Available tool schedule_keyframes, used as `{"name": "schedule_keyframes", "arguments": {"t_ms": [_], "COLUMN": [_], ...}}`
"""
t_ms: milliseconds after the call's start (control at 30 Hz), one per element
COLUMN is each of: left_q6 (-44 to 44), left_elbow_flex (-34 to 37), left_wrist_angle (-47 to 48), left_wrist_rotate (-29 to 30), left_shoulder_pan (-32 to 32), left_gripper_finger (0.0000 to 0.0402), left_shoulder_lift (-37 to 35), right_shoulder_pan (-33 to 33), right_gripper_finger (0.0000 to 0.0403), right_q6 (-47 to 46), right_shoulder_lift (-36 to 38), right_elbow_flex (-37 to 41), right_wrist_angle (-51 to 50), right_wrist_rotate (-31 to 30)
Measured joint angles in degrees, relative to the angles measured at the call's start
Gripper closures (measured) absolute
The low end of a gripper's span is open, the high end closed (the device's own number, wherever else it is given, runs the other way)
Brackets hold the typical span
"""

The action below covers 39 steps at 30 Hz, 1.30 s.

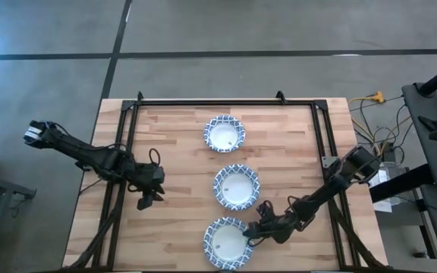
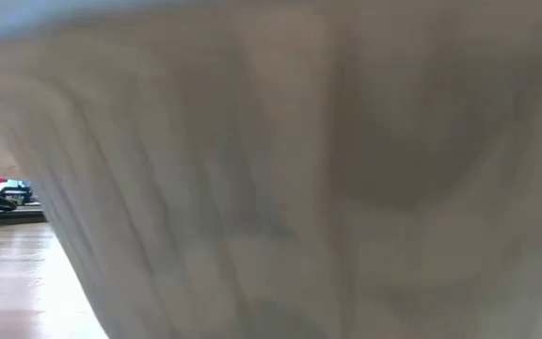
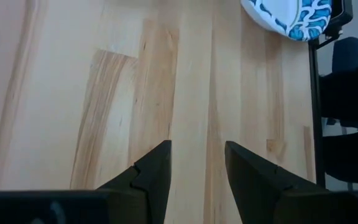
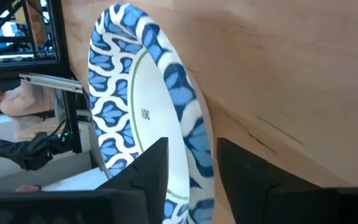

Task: Nest bowls inside each other
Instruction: Stack the white patterned bowl on top of the other white patterned bowl

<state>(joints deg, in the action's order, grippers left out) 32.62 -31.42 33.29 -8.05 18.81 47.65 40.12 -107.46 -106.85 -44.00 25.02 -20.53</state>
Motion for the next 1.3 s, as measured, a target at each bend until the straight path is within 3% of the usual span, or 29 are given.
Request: {"name": "schedule_keyframes", "arguments": {"t_ms": [433, 800, 1300], "left_q6": [0.01, -0.02, 3.02], "left_elbow_flex": [0.02, 0.02, 0.02], "left_wrist_angle": [-3.29, -10.13, -16.81], "left_wrist_rotate": [0.00, 0.00, 0.02], "left_shoulder_pan": [-0.04, -0.04, -0.04], "left_gripper_finger": [0.0268, 0.0268, 0.0268], "left_shoulder_lift": [2.55, 6.34, 9.03], "right_shoulder_pan": [0.00, -1.50, -22.08], "right_gripper_finger": [0.0385, 0.0394, 0.0394], "right_q6": [6.41, 18.04, 28.92], "right_shoulder_lift": [3.53, 12.75, 36.49], "right_elbow_flex": [-0.02, -0.11, -0.51], "right_wrist_angle": [-1.67, -3.30, -43.54], "right_wrist_rotate": [1.60, 1.21, 3.23]}}
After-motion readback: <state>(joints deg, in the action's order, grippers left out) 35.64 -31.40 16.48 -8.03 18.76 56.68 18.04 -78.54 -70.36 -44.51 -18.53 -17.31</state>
